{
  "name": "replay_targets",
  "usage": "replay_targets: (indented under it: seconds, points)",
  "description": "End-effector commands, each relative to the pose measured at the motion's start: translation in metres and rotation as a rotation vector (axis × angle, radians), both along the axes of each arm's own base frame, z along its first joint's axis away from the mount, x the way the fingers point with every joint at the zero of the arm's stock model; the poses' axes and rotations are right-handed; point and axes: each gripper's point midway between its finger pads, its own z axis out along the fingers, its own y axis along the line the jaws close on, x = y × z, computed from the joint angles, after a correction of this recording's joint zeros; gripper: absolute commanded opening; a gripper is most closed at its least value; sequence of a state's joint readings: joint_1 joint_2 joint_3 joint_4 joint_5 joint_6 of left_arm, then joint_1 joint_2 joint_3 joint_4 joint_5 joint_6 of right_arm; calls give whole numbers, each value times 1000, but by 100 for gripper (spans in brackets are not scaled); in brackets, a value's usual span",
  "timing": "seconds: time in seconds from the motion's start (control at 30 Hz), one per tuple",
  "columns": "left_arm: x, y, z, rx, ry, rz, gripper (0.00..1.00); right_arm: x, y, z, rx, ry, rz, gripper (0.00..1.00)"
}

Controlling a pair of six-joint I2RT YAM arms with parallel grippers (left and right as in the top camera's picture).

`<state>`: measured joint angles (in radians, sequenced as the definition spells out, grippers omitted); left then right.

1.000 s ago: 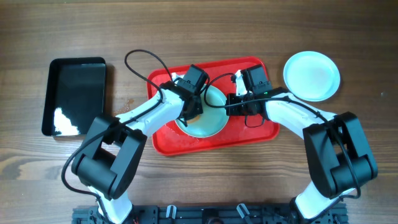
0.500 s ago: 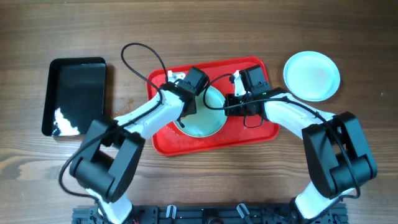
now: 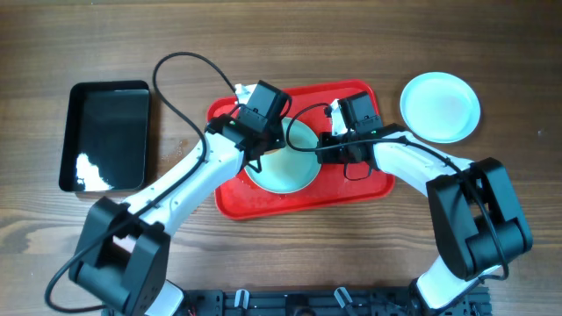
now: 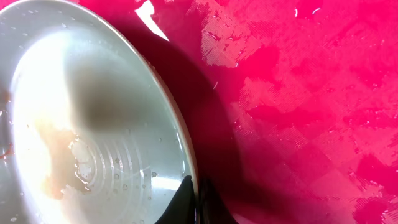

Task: Clean dirty plates on tray and stack at the side
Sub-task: 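Scrub the sauce on the held plate with the sponge, left gripper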

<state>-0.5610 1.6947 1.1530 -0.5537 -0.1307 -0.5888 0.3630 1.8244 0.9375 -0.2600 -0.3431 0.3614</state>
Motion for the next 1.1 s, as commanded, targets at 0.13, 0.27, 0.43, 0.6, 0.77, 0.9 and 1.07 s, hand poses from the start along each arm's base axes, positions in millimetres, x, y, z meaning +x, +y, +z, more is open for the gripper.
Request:
replay_targets:
  seconds: [0.13, 0.27, 0.43, 0.6, 0.77, 0.9, 1.07]
  points:
    - [-10, -28, -60, -128, 177, 28, 4, -4, -6, -11, -17, 30, -25, 4]
    - [-15, -34, -84, -133, 234, 15, 4, -4, -6, -11, -17, 29, -26, 4]
    - [-13, -8, -110, 15, 230, 61, 4, -4, -6, -11, -13, 37, -41, 4]
    - [-12, 38, -110, 234, 193, 141, 4, -5, -7, -11, -15, 39, -39, 4]
    - [-13, 86, -99, 469, 150, 209, 4, -5, -7, -11, -15, 39, -39, 4]
    - [-13, 105, -88, 573, 124, 229, 4, -5, -7, -11, -15, 39, -40, 4]
    - [-13, 95, -70, 544, 122, 217, 4, -3, -10, -12, -27, 43, -67, 4]
